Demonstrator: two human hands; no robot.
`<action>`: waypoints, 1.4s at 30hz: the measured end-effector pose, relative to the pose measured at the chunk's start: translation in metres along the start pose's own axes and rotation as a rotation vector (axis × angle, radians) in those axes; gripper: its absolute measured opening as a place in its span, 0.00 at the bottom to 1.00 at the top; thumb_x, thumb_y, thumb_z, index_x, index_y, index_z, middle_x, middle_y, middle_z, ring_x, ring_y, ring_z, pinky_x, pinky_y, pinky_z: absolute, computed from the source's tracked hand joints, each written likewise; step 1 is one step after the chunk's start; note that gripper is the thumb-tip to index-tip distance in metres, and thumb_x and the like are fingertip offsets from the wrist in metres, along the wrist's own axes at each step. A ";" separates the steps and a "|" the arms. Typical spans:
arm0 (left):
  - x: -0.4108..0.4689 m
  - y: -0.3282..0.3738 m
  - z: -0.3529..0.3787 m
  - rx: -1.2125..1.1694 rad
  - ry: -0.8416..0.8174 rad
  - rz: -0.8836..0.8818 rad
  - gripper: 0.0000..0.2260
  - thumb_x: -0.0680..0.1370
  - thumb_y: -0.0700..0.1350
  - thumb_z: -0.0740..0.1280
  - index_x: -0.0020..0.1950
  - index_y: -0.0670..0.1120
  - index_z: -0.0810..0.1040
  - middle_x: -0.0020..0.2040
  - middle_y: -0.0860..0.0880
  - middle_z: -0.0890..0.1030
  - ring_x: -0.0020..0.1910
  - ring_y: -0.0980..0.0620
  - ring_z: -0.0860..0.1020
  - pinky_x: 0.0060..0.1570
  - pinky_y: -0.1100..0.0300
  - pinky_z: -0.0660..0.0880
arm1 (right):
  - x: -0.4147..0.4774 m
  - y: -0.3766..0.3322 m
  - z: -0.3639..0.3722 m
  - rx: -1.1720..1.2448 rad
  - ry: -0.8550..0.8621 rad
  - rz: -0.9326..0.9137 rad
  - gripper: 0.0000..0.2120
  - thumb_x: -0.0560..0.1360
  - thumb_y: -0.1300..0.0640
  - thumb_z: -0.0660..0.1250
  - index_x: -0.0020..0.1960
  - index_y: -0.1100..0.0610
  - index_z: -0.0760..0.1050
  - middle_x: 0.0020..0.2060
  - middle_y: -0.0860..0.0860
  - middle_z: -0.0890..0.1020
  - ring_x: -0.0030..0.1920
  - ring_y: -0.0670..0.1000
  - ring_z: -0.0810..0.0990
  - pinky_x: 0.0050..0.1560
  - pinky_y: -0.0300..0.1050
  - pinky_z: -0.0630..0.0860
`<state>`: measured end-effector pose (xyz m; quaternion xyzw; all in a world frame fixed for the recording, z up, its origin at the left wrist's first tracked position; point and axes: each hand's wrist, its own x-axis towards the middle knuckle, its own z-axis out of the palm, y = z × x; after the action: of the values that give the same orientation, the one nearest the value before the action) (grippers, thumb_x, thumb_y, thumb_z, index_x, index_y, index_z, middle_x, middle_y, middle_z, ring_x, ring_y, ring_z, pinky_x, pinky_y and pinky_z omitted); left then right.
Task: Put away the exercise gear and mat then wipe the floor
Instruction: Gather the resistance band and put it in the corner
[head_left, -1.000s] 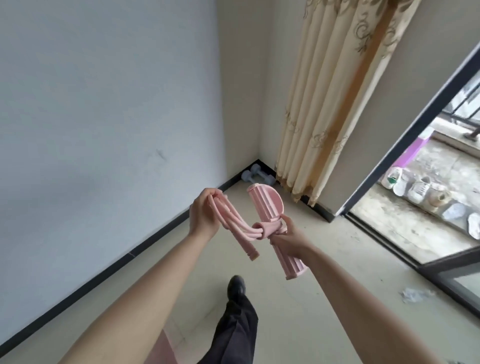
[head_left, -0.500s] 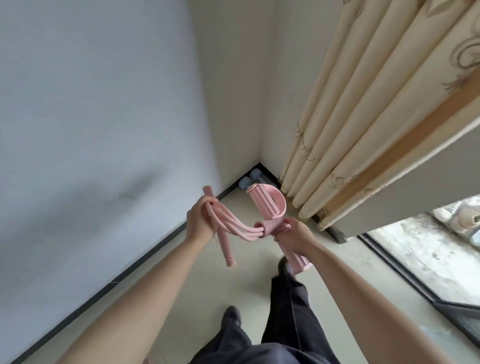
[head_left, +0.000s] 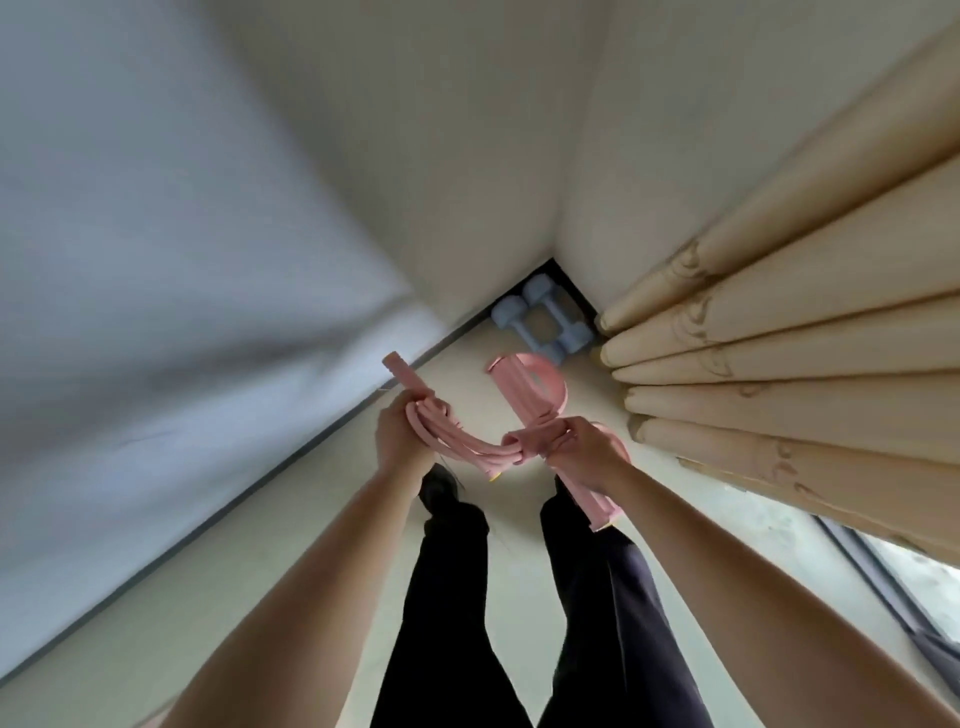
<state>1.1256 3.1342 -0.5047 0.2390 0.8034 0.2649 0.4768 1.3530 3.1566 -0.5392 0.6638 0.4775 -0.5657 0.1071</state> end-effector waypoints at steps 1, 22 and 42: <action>0.024 -0.010 0.009 0.028 -0.039 0.002 0.07 0.75 0.34 0.63 0.50 0.39 0.78 0.40 0.45 0.82 0.42 0.49 0.83 0.44 0.64 0.78 | 0.021 0.003 0.006 0.006 -0.004 0.014 0.20 0.72 0.54 0.69 0.63 0.52 0.75 0.48 0.51 0.81 0.37 0.43 0.75 0.30 0.35 0.67; 0.419 -0.305 0.073 -0.372 -0.336 -0.575 0.15 0.82 0.39 0.56 0.61 0.39 0.80 0.60 0.39 0.80 0.58 0.42 0.81 0.55 0.49 0.80 | 0.448 0.102 0.207 0.007 0.172 -0.044 0.24 0.74 0.59 0.68 0.69 0.47 0.69 0.54 0.53 0.80 0.43 0.55 0.79 0.32 0.40 0.74; 0.440 -0.396 0.159 0.560 0.001 -0.466 0.34 0.81 0.46 0.61 0.80 0.53 0.42 0.77 0.40 0.54 0.72 0.36 0.65 0.68 0.42 0.69 | 0.528 0.111 0.237 -0.321 0.202 -0.164 0.36 0.79 0.44 0.63 0.80 0.43 0.47 0.61 0.58 0.77 0.57 0.62 0.79 0.51 0.52 0.76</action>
<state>1.0253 3.1503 -1.1095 0.1706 0.8778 -0.0810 0.4402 1.2323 3.2077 -1.1142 0.6502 0.6224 -0.4198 0.1168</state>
